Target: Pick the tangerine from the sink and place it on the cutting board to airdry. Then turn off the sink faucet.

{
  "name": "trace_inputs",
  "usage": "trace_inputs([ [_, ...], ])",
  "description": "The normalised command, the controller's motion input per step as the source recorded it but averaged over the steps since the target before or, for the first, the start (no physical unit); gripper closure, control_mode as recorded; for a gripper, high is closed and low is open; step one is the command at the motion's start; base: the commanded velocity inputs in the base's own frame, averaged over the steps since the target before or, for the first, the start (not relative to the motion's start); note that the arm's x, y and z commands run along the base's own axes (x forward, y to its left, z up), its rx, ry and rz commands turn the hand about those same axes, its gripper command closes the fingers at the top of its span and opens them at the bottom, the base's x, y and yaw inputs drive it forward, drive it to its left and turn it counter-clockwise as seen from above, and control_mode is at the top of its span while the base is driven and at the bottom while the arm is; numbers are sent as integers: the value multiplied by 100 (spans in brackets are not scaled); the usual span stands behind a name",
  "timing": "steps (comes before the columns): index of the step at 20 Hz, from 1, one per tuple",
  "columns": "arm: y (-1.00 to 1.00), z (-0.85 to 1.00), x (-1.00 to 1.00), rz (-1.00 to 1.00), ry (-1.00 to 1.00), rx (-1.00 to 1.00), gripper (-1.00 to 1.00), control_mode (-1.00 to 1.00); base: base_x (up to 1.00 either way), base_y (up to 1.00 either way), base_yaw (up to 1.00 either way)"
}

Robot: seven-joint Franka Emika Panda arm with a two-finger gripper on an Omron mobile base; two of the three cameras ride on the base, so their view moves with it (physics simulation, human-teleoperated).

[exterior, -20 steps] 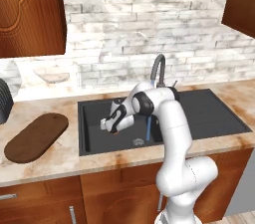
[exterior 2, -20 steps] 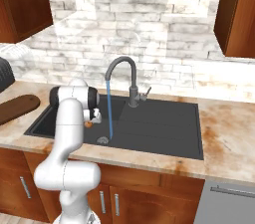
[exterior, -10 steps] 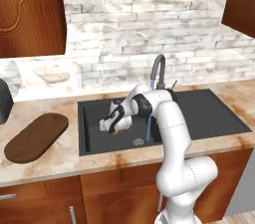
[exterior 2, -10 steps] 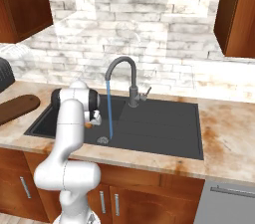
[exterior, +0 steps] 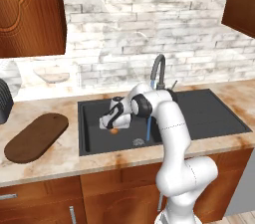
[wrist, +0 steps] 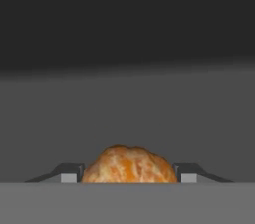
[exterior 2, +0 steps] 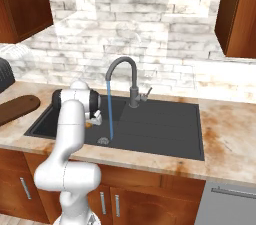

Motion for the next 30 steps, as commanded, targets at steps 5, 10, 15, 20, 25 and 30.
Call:
trace_inputs([
  [5, 0, 24, -17, 0, 0, 1, 100, -100, 0, 0, 0],
  [10, 0, 42, -29, 0, 0, 0, 100, -100, 0, 0, 0],
  [15, 0, 55, -32, 0, 0, 1, 100, -100, 0, 0, 0],
  [20, 0, 76, -35, 0, 0, 3, 100, -100, 0, 0, 0],
  [25, 0, 76, -46, 0, -1, 4, 100, -100, 0, 0, 0],
  [30, 0, 77, -47, 0, -1, 3, 100, -100, 0, 0, 0],
])
